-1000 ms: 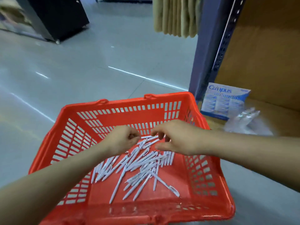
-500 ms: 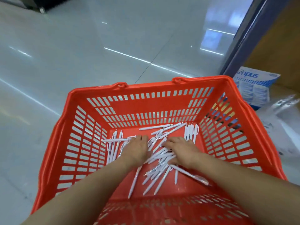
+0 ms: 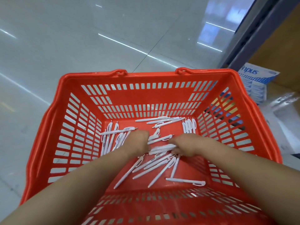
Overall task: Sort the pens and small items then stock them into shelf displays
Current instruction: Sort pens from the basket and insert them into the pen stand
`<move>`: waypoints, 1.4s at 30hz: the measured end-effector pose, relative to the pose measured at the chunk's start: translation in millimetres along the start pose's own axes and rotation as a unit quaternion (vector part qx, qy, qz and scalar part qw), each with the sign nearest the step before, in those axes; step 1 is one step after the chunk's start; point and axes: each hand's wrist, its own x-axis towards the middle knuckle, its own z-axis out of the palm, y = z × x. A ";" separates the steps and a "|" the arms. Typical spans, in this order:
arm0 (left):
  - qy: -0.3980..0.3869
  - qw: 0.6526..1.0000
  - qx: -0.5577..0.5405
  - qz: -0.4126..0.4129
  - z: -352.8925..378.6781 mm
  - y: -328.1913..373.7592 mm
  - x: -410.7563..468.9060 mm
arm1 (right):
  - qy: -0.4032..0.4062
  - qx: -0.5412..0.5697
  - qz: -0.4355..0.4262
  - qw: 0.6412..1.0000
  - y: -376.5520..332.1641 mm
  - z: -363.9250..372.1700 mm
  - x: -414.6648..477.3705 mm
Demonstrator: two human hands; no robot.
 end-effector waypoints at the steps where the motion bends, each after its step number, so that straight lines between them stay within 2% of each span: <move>1: -0.002 1.000 -0.004 -0.008 -1.6 -3.1 1.1 | -0.017 0.009 0.005 1.000 -0.3 -5.0 -3.1; 5: 0.003 0.998 -0.044 -0.051 -7.6 -17.7 -1.1 | -0.064 0.064 0.037 0.995 7.4 -17.8 -8.2; 7: 0.012 0.995 -0.069 -0.067 -11.4 -22.2 -3.7 | -0.064 0.137 0.064 0.986 13.1 -22.3 -10.8; 12: -0.043 0.989 -0.130 -0.056 -28.6 -33.9 -1.6 | -0.029 0.391 0.083 0.916 14.2 -32.3 -20.9; 13: -0.052 0.989 -0.132 -0.046 -32.9 -35.8 -1.4 | -0.013 0.394 0.088 0.915 13.6 -31.9 -20.4; 14: -0.056 0.990 -0.127 -0.037 -37.9 -36.6 -1.9 | 0.005 0.359 0.095 0.928 13.0 -32.2 -19.1; 16: -0.052 0.994 -0.092 -0.023 -50.9 -34.5 -4.3 | 0.038 0.232 0.113 0.966 12.9 -32.5 -18.8; 17: -0.047 0.996 -0.078 -0.017 -59.2 -33.0 -5.6 | 0.055 0.199 0.112 0.972 13.3 -33.3 -20.2; 19: -0.063 0.994 -0.091 -0.012 -77.6 -32.6 -8.2 | 0.076 0.219 0.093 0.968 14.4 -36.0 -25.2; 20: -0.086 0.990 -0.113 -0.012 -87.4 -34.2 -9.8 | 0.082 0.267 0.086 0.956 16.1 -37.4 -27.4; 24: -0.178 0.952 -0.249 -0.001 -123.1 -40.8 -24.0 | 0.093 0.513 0.064 0.851 11.7 -45.6 -43.6; 26: -0.208 0.922 -0.325 0.030 -139.6 -38.9 -35.1 | 0.115 0.549 0.033 0.827 5.7 -50.2 -52.9; 28: -0.229 0.894 -0.371 0.102 -153.8 -32.8 -46.2 | 0.110 0.579 -0.002 0.808 -1.1 -52.9 -63.2; 29: -0.230 0.880 -0.392 0.140 -158.4 -27.6 -51.1 | 0.097 0.614 -0.024 0.783 -3.2 -53.2 -68.2; 32: -0.221 0.841 -0.457 0.188 -160.8 -17.4 -61.2 | 0.068 0.736 -0.099 0.666 -6.3 -53.3 -78.5; 33: -0.226 0.818 -0.493 0.190 -160.2 -14.4 -63.0 | 0.071 0.762 -0.117 0.633 -7.2 -54.2 -80.2; 35: -0.214 0.749 -0.606 0.161 -156.7 -3.9 -65.5 | 0.092 0.804 -0.137 0.572 -12.2 -58.3 -82.9; 36: -0.184 0.717 -0.660 0.128 -154.8 5.6 -66.6 | 0.108 0.821 -0.143 0.541 -16.7 -61.3 -83.8; 37: -0.136 0.703 -0.692 0.092 -151.1 16.7 -66.8 | 0.124 0.836 -0.145 0.514 -22.6 -64.4 -84.2; 38: -0.077 0.717 -0.690 0.062 -145.8 29.3 -66.8 | 0.139 0.849 -0.138 0.491 -29.9 -67.3 -84.9; 39: -0.014 0.756 -0.653 0.045 -138.6 41.7 -65.5 | 0.155 0.855 -0.130 0.477 -38.6 -70.3 -85.6; 40: 0.043 0.805 -0.590 0.045 -130.9 53.1 -63.6 | 0.180 0.851 -0.119 0.478 -46.6 -70.9 -84.3; 42: 0.132 0.887 -0.434 0.088 -123.8 71.4 -62.6 | 0.257 0.813 -0.080 0.516 -58.7 -68.7 -79.0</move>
